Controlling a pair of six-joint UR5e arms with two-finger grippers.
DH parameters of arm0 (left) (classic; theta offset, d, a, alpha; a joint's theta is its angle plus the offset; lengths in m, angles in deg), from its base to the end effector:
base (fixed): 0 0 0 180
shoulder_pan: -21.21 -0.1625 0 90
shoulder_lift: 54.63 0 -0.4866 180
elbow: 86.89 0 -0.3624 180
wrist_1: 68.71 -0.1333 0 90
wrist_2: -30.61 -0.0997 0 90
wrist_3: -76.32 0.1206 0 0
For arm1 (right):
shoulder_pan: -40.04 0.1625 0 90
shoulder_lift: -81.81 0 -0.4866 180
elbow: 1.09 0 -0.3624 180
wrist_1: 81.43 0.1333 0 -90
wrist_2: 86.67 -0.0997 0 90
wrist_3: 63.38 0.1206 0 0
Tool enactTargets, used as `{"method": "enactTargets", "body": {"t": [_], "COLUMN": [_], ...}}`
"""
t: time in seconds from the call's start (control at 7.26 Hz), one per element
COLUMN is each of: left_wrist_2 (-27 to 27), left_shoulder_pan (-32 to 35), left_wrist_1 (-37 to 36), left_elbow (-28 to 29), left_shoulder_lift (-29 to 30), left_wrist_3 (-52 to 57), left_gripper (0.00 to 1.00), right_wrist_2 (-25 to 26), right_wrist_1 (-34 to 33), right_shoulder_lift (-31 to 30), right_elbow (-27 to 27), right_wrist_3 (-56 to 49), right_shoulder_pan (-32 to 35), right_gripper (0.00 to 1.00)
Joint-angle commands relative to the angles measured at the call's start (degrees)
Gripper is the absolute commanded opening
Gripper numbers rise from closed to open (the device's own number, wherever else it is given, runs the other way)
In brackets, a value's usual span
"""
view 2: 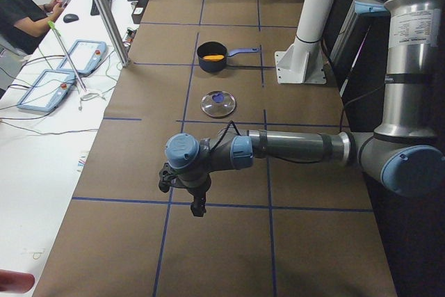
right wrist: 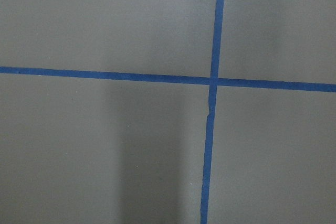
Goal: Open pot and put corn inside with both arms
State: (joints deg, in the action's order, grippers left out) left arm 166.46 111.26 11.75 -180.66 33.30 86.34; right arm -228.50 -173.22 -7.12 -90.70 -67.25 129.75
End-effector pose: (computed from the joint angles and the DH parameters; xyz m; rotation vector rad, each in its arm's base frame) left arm -0.0471 -0.4319 0.7348 -0.0589 0.8076 0.1097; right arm 0.0361 -0.4699 0.7212 0.0102 -0.9048 -0.0588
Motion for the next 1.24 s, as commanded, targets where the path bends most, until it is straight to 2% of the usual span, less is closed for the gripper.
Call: {"method": "enactTargets", "body": {"t": [0.0, 0.28, 0.41, 0.83, 1.1], "left_wrist_2": [0.0, 0.0, 0.0, 0.0, 0.0], "left_shoulder_pan": [0.0, 0.0, 0.0, 0.0, 0.0], "left_wrist_1": [0.1, 0.1, 0.1, 0.1, 2.9], "left_elbow": [0.2, 0.1, 0.2, 0.4, 2.2], "left_shoulder_lift": [0.1, 0.2, 0.1, 0.2, 0.1], "left_wrist_3": [0.0, 0.0, 0.0, 0.0, -0.1], "left_gripper": [1.00, 1.00, 1.00, 1.00, 1.00], "right_wrist_2": [0.5, 2.0, 4.3, 4.0, 4.0], "right_wrist_1": [0.1, 2.4, 3.8, 4.1, 4.1], "right_shoulder_lift": [-1.7, -2.7, -2.7, -2.5, -2.2], "right_elbow": [1.2, 1.3, 1.3, 0.8, 0.8], "right_wrist_3": [-0.4, -0.5, -0.4, 0.4, 0.4], "right_shoulder_pan": [0.2, 1.0, 1.4, 2.8, 2.8], "right_gripper": [0.99, 0.99, 0.99, 0.99, 0.99]}}
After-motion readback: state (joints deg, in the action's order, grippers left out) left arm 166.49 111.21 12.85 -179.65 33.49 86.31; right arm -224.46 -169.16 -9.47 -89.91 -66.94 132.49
